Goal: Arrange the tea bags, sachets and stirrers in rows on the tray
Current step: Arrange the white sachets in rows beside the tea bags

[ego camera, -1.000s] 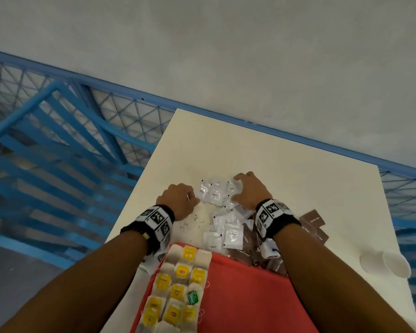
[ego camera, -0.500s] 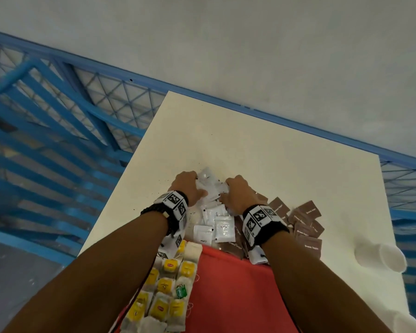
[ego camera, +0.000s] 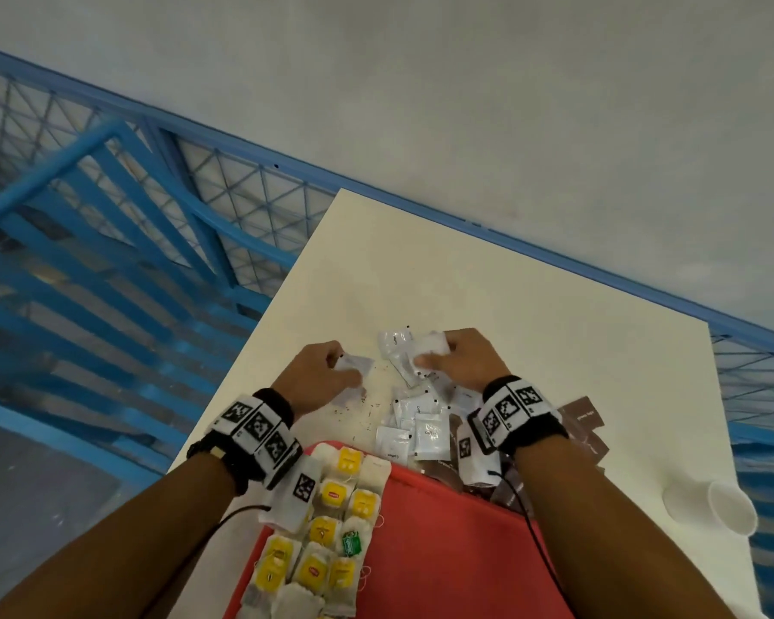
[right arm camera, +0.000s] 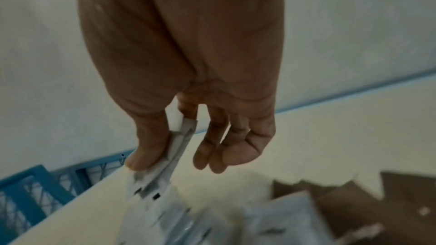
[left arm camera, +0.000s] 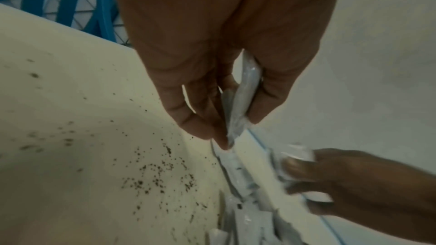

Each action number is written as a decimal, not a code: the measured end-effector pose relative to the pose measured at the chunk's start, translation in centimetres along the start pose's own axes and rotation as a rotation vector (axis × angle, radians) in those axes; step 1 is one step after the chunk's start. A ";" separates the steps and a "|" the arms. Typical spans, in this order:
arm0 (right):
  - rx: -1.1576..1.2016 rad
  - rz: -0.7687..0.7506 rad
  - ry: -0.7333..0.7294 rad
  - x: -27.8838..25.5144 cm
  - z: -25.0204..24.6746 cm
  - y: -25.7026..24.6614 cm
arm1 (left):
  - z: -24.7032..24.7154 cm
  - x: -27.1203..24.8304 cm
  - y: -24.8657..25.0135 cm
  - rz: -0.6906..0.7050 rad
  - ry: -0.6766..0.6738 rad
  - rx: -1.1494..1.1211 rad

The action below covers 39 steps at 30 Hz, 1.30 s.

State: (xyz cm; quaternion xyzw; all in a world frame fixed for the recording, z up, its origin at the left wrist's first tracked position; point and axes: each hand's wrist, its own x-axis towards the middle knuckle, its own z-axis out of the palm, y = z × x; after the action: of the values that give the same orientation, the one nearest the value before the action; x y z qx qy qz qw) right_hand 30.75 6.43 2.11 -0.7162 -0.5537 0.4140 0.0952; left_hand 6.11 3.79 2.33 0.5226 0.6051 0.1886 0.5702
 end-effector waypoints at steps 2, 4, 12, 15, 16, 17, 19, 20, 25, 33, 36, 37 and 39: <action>-0.046 0.017 -0.032 0.5 1.8 -1.4 | -0.2 -2.2 -0.3 -0.014 -0.080 -0.159; -0.207 0.001 -0.019 1.0 3.6 -2.0 | -0.2 -4.5 -0.5 -0.018 -0.162 -0.296; -0.142 -0.064 0.094 -2.0 3.3 -3.2 | -0.5 -9.5 -2.9 -0.004 -0.194 -0.561; 0.135 -0.116 0.165 -6.9 1.0 -3.3 | 0.3 -10.6 -2.9 -0.009 -0.213 -0.602; 0.172 -0.142 0.144 -9.1 0.6 -3.0 | 0.8 -11.0 -2.9 -0.028 -0.228 -0.633; 0.163 -0.172 0.105 -11.4 0.6 -2.6 | 1.4 -11.4 -2.9 -0.059 -0.237 -0.665; 0.173 -0.229 0.002 -16.3 1.3 -1.6 | 2.9 -12.6 -3.0 -0.151 -0.239 -0.728; 0.198 -0.246 -0.047 -18.6 2.1 -1.0 | 3.8 -13.3 -3.3 -0.217 -0.252 -0.759; 0.440 -0.251 -0.179 -26.9 8.4 1.8 | 7.6 -17.6 -4.1 -0.501 -0.417 -0.950; 0.445 -0.023 0.131 -31.5 11.4 5.1 | 9.9 -23.0 -3.9 -0.464 -0.672 -0.853; 0.499 -0.051 0.189 -32.9 10.2 4.8 | 10.0 -23.7 -3.2 -0.417 -0.601 -0.756; 0.548 -0.055 0.189 -33.3 9.7 4.8 | 10.0 -24.0 -2.8 -0.390 -0.575 -0.731; 0.657 -0.049 0.169 -34.3 8.6 4.7 | 9.8 -24.6 -2.0 -0.317 -0.545 -0.670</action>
State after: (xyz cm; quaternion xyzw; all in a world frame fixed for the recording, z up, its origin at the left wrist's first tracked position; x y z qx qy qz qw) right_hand 26.59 -27.96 10.48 -0.6656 -0.3980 0.5071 0.3760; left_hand 9.12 -21.45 10.12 0.2408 0.4112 0.1400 0.8680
